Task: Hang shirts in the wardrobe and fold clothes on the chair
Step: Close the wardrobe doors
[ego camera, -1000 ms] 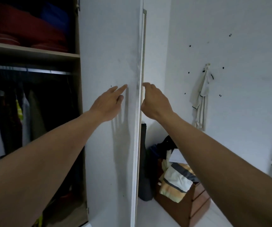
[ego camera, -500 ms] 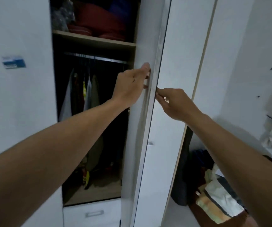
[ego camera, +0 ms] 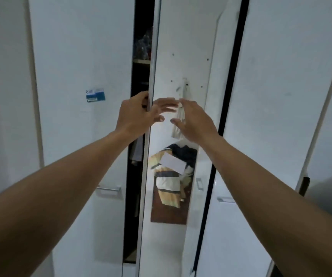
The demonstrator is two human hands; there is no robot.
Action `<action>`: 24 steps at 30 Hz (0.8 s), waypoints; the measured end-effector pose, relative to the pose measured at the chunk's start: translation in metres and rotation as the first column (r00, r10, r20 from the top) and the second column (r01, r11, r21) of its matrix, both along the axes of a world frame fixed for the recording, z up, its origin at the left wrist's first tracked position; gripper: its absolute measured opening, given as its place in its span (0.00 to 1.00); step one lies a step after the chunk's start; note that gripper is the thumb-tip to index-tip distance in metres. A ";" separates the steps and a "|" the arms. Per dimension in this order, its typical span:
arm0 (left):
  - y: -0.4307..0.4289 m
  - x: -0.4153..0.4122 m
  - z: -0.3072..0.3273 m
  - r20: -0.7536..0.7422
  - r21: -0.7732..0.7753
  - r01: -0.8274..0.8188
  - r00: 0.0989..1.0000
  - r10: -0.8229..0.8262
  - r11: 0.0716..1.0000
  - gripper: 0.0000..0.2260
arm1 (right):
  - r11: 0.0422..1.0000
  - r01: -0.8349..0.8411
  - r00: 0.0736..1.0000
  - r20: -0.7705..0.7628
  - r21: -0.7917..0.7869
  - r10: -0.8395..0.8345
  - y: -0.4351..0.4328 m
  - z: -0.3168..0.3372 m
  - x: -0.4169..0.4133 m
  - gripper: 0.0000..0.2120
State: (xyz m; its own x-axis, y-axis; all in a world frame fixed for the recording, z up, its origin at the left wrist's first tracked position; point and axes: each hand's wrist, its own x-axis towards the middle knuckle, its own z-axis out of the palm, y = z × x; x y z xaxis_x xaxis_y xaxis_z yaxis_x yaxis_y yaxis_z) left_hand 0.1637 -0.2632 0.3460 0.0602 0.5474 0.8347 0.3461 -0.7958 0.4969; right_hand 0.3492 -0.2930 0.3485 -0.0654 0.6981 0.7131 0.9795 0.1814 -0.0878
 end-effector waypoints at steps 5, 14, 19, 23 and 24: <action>0.052 -0.011 -0.001 -0.080 -0.030 -0.155 0.985 0.152 0.987 0.36 | 0.995 0.092 0.995 0.039 -0.033 -0.090 0.054 0.009 -0.016 0.37; 0.134 -0.007 -0.002 -0.348 0.026 -0.467 0.825 0.446 0.884 0.45 | 0.952 0.226 0.973 0.089 -0.208 -0.211 0.130 0.014 -0.002 0.47; 0.178 -0.006 -0.015 -0.532 0.304 -0.488 0.626 0.571 0.818 0.40 | 0.936 0.277 0.960 0.114 -0.219 -0.257 0.157 0.000 0.015 0.47; 0.202 0.003 -0.034 -0.557 0.293 -0.458 0.632 0.539 0.839 0.36 | 0.927 0.309 0.949 0.136 -0.214 -0.285 0.172 -0.008 0.030 0.48; 0.208 0.004 -0.037 -0.568 0.306 -0.459 0.615 0.547 0.834 0.37 | 0.928 0.308 0.949 0.136 -0.211 -0.284 0.175 -0.010 0.032 0.48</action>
State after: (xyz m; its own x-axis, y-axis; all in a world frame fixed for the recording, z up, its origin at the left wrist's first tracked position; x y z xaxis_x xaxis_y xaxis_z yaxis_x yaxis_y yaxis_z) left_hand 0.1681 -0.0555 0.3088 0.3212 0.5499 0.7710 0.8965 -0.4388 -0.0605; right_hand 0.3811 -0.1181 0.3390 0.1056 0.8388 0.5341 0.9913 -0.1313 0.0102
